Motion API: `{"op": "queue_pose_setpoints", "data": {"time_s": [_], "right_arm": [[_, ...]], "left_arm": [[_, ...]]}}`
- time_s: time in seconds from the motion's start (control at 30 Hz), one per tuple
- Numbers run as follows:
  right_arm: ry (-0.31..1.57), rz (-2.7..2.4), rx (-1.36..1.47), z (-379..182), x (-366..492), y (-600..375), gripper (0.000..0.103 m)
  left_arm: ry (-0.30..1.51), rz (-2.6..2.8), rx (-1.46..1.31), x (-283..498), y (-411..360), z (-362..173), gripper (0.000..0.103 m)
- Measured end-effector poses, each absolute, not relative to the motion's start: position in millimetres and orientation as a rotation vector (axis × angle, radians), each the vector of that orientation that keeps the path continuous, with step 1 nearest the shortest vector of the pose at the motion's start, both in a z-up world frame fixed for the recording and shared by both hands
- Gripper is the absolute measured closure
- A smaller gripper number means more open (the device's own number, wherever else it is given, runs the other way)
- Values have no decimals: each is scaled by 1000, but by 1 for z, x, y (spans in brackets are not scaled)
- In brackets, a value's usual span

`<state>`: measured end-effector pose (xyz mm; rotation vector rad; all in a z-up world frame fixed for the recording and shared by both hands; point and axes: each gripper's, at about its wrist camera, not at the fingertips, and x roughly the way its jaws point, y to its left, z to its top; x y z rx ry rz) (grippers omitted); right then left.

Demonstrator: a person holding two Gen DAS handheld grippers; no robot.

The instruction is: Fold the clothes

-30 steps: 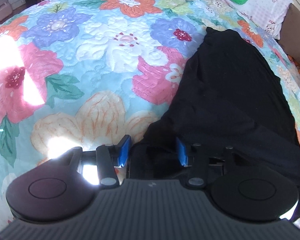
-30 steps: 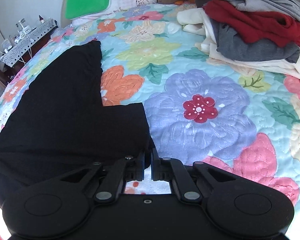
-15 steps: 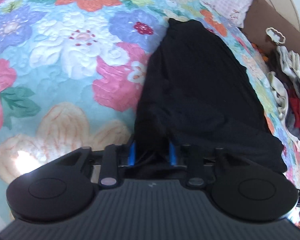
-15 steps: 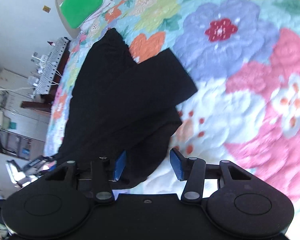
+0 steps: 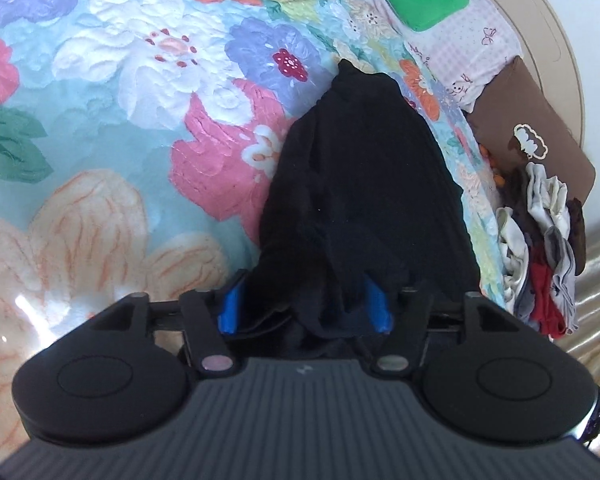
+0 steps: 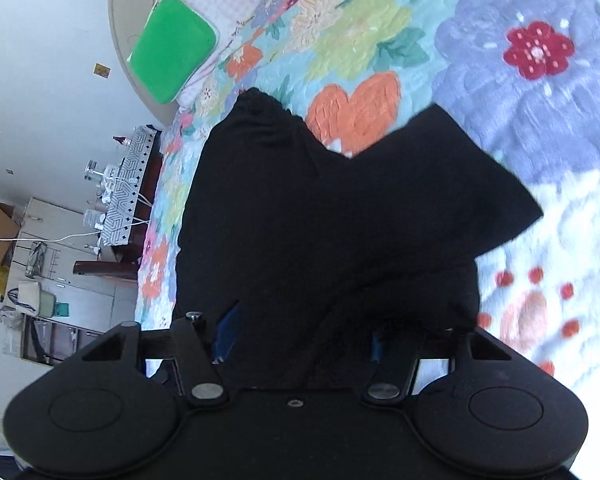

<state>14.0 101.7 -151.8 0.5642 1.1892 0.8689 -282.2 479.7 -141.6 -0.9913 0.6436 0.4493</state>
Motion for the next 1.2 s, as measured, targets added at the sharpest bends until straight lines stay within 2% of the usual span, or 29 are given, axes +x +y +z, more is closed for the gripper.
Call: {"op": "queue_pose_setpoints", "data": {"time_s": [0.03, 0.1, 0.13, 0.17, 0.23, 0.33, 0.37, 0.4, 0.43, 0.47, 0.57, 0.6, 0.63, 0.67, 0.7, 0.73, 0.77, 0.9, 1.2], "right_arm": [[1160, 887, 525, -149, 16, 106, 91], [1115, 890, 439, -142, 15, 112, 92], [1094, 885, 394, -139, 13, 114, 92], [1078, 885, 363, -136, 12, 116, 92], [1085, 888, 342, -136, 10, 114, 91], [1139, 877, 375, -142, 10, 105, 83], [1162, 875, 401, -146, 10, 100, 69], [1183, 878, 427, -149, 10, 96, 61], [1197, 886, 453, -153, 9, 93, 55], [1213, 897, 478, -157, 8, 92, 48], [1234, 898, 522, -167, 1, 95, 44], [1231, 895, 536, -169, 0, 97, 44], [1221, 893, 551, -170, 1, 100, 44], [1208, 887, 564, -170, 4, 104, 45], [1193, 879, 575, -171, 7, 108, 50], [1189, 868, 544, -170, 10, 114, 82], [1193, 855, 471, -169, 13, 122, 90], [1092, 888, 346, -141, 3, 117, 91], [1070, 929, 289, -95, -19, 53, 93]], "left_arm": [[658, 441, -975, -278, 477, -142, 30], [706, 444, -890, -267, 468, -140, 38], [729, 442, -838, -263, 463, -138, 69], [728, 435, -822, -264, 460, -136, 88], [726, 423, -790, -266, 453, -133, 88], [711, 457, -812, -271, 453, -130, 85], [709, 464, -855, -273, 457, -134, 79], [710, 457, -893, -274, 462, -139, 69], [702, 444, -926, -274, 464, -143, 65], [693, 432, -959, -274, 467, -147, 56], [673, 408, -1013, -268, 468, -153, 33], [678, 404, -999, -265, 466, -154, 30], [693, 407, -958, -260, 462, -152, 32], [722, 416, -882, -254, 456, -150, 44], [751, 433, -809, -251, 450, -147, 79], [760, 434, -787, -252, 446, -143, 85], [769, 436, -765, -252, 442, -140, 86], [779, 472, -719, -265, 422, -120, 88], [766, 494, -805, -314, 366, -92, 88]]}}
